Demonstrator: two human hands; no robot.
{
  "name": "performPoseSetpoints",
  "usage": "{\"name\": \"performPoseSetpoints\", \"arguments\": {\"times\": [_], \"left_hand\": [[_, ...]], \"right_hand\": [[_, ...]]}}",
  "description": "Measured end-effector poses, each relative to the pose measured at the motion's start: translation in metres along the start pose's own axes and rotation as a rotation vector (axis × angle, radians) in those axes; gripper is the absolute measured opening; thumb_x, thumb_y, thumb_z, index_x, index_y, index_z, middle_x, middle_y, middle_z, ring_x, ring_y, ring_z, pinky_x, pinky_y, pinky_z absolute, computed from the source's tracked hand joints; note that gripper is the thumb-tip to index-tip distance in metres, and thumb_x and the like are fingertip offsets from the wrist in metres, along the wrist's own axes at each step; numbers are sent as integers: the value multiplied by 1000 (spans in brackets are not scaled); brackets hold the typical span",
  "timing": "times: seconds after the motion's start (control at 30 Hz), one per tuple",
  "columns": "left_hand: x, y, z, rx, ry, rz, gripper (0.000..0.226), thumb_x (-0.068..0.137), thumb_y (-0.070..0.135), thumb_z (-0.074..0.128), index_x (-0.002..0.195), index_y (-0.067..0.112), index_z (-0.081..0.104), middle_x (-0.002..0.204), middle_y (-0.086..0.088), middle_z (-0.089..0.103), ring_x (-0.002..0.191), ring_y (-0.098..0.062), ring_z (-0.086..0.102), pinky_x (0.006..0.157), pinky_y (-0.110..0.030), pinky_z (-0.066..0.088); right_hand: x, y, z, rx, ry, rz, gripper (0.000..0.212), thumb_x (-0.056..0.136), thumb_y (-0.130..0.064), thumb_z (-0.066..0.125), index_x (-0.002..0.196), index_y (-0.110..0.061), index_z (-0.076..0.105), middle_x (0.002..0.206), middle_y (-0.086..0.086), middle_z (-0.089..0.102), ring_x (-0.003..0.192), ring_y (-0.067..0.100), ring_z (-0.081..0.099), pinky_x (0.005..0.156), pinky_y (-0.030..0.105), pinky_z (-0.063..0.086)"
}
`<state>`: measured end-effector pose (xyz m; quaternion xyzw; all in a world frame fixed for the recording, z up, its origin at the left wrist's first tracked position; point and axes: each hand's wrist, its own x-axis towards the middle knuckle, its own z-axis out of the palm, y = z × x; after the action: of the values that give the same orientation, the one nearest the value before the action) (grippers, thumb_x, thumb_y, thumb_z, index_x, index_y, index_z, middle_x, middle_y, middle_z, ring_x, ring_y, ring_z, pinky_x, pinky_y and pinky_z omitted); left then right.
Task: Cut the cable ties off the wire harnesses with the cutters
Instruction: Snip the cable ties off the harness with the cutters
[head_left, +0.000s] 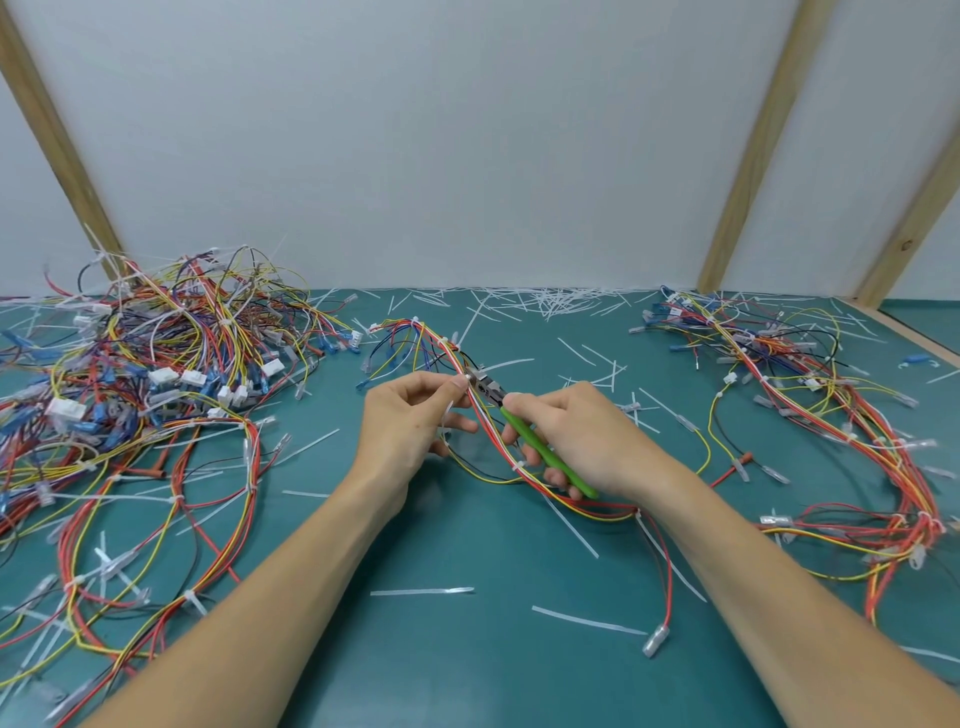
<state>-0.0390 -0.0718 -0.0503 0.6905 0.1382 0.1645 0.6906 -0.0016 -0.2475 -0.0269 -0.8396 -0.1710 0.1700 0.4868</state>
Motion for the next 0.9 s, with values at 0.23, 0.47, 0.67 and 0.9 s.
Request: {"name": "performPoseSetpoints", "arguments": {"times": [0.23, 0.47, 0.67, 0.9], "left_hand": [[0, 0, 0, 4, -2, -2, 18, 94, 25, 70, 89, 7, 72, 80, -2, 75, 61, -14, 71, 48, -25, 42], [0, -1, 0, 10, -6, -1, 20, 93, 26, 71, 90, 6, 73, 82, -3, 75, 61, -14, 71, 48, -25, 42], [0, -1, 1, 3, -20, -4, 18, 95, 24, 69, 92, 7, 71, 82, -2, 74, 61, -14, 71, 46, -24, 43], [-1, 0, 1, 2, -77, 36, 14, 94, 30, 69, 98, 16, 70, 83, 5, 76, 66, -14, 73, 47, -23, 47]], "right_hand": [[0, -1, -1, -7, 5, 1, 44, 94, -47, 54, 83, -9, 73, 61, 0, 60, 45, 21, 50, 42, 24, 41], [-1, -1, -2, -19, 8, 4, 44, 93, -48, 54, 81, -11, 73, 60, -1, 60, 46, 20, 51, 42, 23, 41], [-1, 0, 0, -19, 16, -3, 43, 94, -47, 54, 81, -10, 73, 59, -2, 60, 46, 22, 49, 41, 22, 40], [3, 3, 4, -27, 118, -43, 44, 95, -51, 55, 75, -16, 72, 59, -4, 64, 44, 17, 54, 42, 24, 41]]}}
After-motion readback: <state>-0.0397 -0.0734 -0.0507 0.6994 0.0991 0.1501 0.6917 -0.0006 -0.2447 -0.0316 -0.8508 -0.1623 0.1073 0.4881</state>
